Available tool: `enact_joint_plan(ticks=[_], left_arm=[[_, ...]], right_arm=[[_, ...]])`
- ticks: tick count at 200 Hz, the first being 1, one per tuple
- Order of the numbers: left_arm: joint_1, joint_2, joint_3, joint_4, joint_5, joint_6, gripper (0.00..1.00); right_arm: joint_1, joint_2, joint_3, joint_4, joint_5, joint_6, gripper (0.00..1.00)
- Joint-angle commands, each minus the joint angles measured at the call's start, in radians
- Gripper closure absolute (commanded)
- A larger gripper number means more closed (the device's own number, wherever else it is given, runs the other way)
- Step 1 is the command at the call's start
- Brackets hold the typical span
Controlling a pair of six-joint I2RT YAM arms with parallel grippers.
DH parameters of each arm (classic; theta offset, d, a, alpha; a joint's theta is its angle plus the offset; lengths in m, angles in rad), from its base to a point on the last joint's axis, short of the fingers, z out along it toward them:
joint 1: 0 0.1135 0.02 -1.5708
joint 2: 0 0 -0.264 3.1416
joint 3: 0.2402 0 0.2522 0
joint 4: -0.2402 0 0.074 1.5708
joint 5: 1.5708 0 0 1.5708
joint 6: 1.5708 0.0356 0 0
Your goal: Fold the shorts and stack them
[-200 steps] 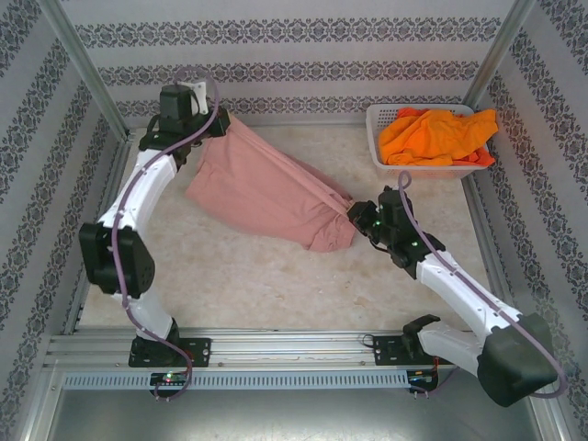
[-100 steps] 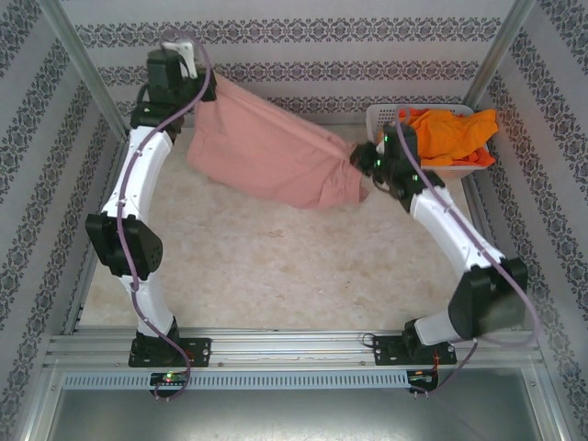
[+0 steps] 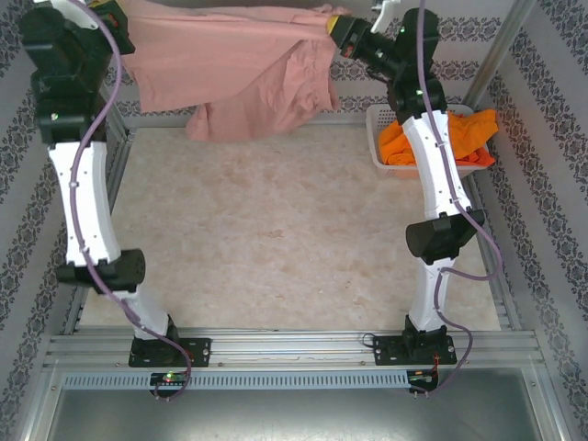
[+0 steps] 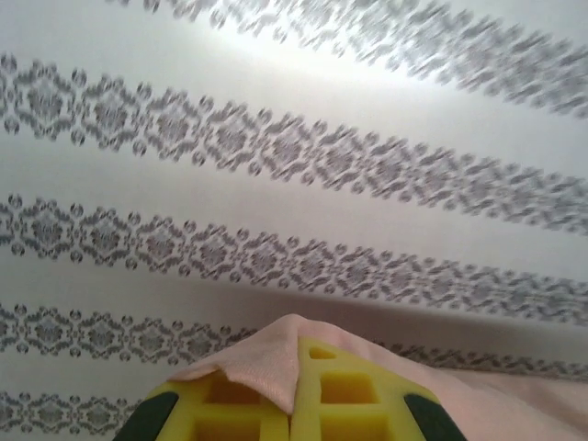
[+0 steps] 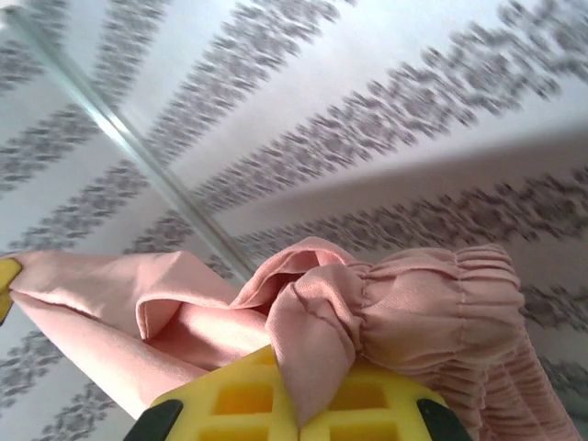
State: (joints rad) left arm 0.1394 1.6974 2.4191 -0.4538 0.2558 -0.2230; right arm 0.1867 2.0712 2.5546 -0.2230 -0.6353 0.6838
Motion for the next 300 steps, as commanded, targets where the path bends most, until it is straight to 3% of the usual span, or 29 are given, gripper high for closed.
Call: enact_joint_plan(ticks=[1,21,41,75,96,120,152,185,229,300], left_arm=[[0.002,-0.234,-0.256,0.229,0.102,0.035,1.0],[-0.009,-0.487,-0.728,0.509,0.122,0.018,1.0],[-0.026,-0.692,-1.08,0.641,0.139,-0.02,1.0],[-0.098,-0.903,-1.454,0.657,0.176,-0.095,1.0],[-0.142,-0.964,-1.557,0.588,0.153,-0.084,1.0],[-0.155,-0.957,-1.541,0.465,0.142,-0.051,1.0],[-0.155,-0.864,-1.456,0.386,0.067,-0.04,1.0],[-0.155,-0.653,-1.302,0.317,0.086,-0.018,1.0],[-0.155,-0.407,-1.147,0.275,0.031,-0.025,0.99],[-0.153,0.018,-0.872,0.261,0.025,-0.078,0.97]], right_arm=[[-0.054,0.008,0.039,0.042,-0.149,-0.01,1.0],[-0.057,-0.071,-0.159,0.056,-0.234,-0.068,1.0],[-0.049,-0.24,-0.521,0.102,-0.235,-0.169,1.0],[-0.042,-0.597,-1.191,0.192,-0.086,-0.32,1.0],[-0.038,-0.75,-1.44,0.177,-0.008,-0.327,1.0],[-0.019,-0.865,-1.606,0.136,0.059,-0.3,1.0],[-0.009,-0.904,-1.673,0.121,0.181,-0.226,1.0],[-0.009,-0.832,-1.63,0.075,0.245,-0.156,1.0],[-0.01,-0.729,-1.586,0.025,0.32,-0.029,0.99],[-0.009,-0.511,-1.474,0.022,0.351,0.085,0.88]])
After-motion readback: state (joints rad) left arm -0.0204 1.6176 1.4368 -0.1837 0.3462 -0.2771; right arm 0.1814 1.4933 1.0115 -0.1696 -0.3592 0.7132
